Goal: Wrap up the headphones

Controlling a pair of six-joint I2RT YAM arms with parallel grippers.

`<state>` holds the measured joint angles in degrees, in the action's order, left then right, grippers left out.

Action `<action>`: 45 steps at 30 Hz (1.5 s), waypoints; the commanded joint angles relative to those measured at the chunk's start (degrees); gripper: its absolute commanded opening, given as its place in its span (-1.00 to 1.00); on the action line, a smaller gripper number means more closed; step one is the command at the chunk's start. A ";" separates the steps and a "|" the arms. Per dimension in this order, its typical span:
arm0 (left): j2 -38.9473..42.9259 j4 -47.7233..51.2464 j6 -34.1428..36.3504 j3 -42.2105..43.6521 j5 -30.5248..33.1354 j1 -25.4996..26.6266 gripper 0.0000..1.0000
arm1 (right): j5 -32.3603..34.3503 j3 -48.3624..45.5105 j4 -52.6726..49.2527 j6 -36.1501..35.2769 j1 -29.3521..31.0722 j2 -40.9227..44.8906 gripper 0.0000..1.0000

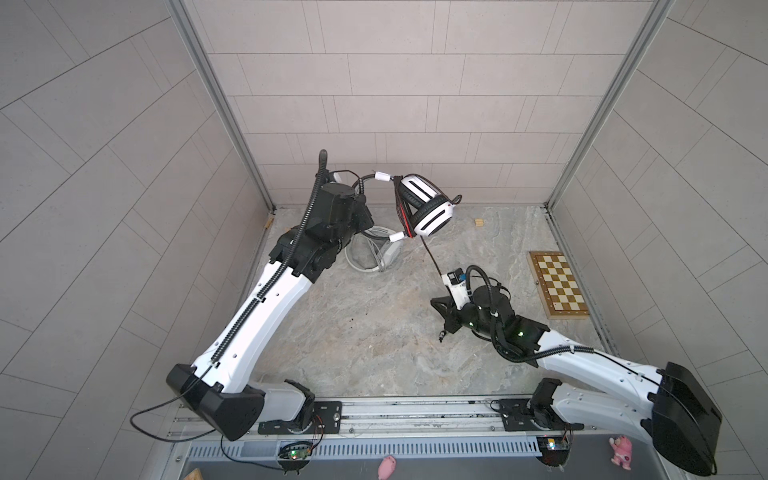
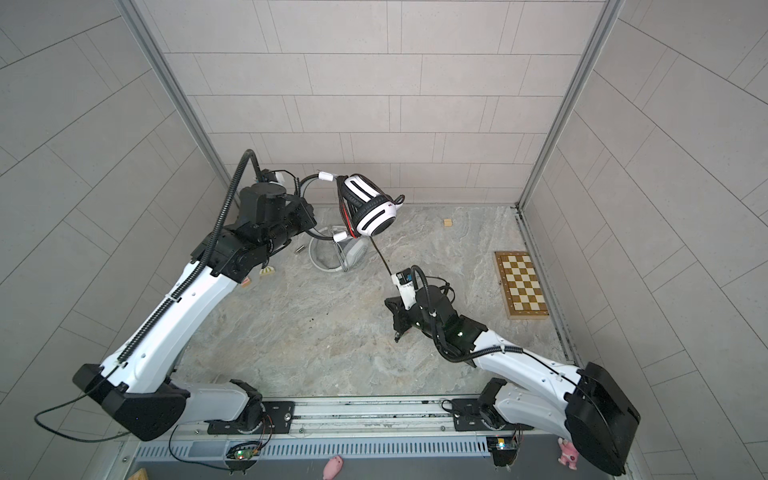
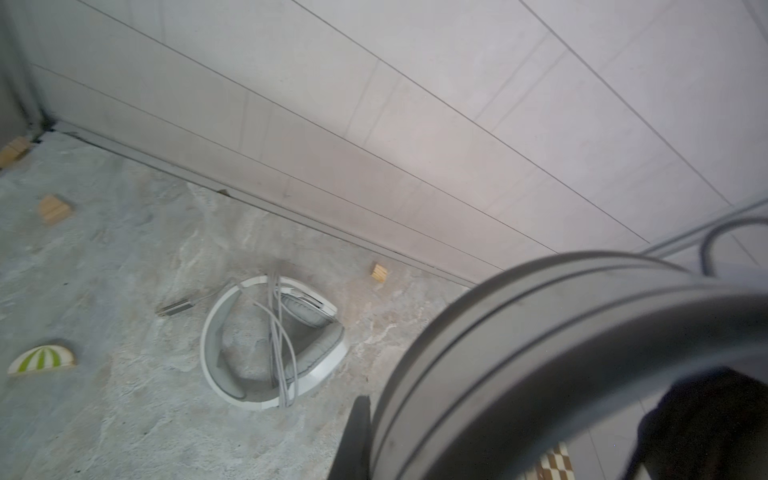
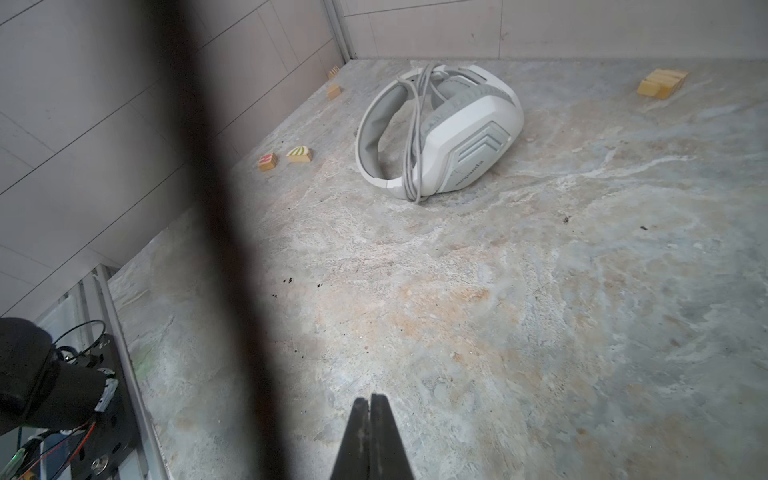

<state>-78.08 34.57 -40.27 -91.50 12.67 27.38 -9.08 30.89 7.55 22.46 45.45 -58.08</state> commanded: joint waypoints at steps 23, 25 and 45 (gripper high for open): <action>-10.67 -5.56 -1.57 9.55 7.09 3.99 -1.00 | 19.10 21.72 -32.57 -13.10 18.27 4.79 -1.00; -11.02 -5.25 3.47 10.17 6.08 6.26 -1.00 | 21.80 24.08 -33.68 -15.76 18.23 4.10 -1.00; -1.50 13.84 36.56 12.82 3.09 20.54 -1.00 | 37.78 41.96 -45.60 -29.99 8.25 -1.06 -1.00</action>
<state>-82.85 40.47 -11.75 -80.55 14.39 46.76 19.97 69.89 -37.63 -5.02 56.12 -59.94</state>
